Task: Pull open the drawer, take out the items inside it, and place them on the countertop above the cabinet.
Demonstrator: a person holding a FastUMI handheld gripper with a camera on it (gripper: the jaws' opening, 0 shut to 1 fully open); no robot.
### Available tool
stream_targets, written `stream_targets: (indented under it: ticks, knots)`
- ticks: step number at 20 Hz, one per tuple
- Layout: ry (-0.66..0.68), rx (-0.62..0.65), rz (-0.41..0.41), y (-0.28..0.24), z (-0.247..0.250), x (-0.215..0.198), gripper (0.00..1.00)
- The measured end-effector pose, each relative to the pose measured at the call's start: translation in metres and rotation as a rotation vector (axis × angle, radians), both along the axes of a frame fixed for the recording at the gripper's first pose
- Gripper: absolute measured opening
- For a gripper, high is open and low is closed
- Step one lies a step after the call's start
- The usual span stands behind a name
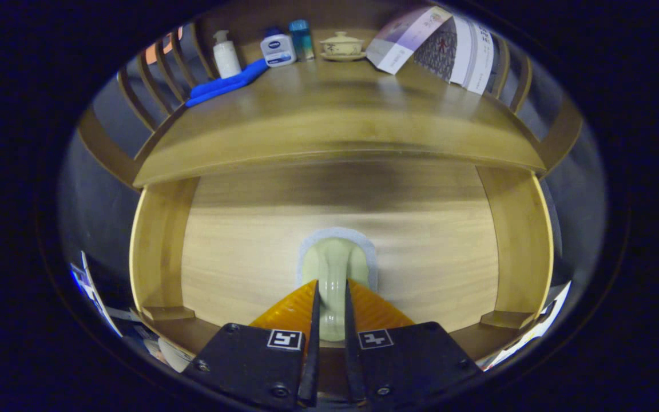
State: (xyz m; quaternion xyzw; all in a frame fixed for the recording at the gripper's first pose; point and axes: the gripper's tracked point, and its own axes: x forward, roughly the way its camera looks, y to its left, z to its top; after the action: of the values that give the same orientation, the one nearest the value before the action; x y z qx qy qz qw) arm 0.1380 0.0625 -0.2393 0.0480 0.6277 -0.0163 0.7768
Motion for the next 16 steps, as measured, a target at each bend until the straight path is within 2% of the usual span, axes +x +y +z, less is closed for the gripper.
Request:
stream_targets:
  ticks: [6, 16]
  knots:
    - [-0.073, 0.033, 0.016, 0.006, 0.051, 0.006, 0.22]
    - [-0.140, 0.046, -0.015, 0.002, 0.107, 0.065, 0.22]
